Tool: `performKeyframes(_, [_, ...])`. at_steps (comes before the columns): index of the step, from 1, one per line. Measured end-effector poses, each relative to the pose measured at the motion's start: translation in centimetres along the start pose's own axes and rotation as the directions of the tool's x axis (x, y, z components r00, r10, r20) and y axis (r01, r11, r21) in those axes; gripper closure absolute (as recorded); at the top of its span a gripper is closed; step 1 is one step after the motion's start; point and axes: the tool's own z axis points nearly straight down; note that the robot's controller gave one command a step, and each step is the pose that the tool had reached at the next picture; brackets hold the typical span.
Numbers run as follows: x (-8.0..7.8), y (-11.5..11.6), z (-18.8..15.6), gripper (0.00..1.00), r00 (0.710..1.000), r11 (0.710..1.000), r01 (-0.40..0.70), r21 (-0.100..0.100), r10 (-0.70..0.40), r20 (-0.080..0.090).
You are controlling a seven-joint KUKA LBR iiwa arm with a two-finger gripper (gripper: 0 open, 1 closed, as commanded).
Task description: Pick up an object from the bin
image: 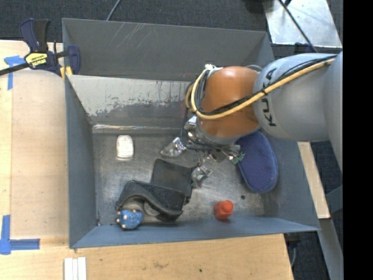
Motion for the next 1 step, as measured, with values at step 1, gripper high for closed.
performKeyframes(1, [-0.39,-0.03,-0.34,1.0,1.0,1.0,-0.002,0.003,0.002,0.013])
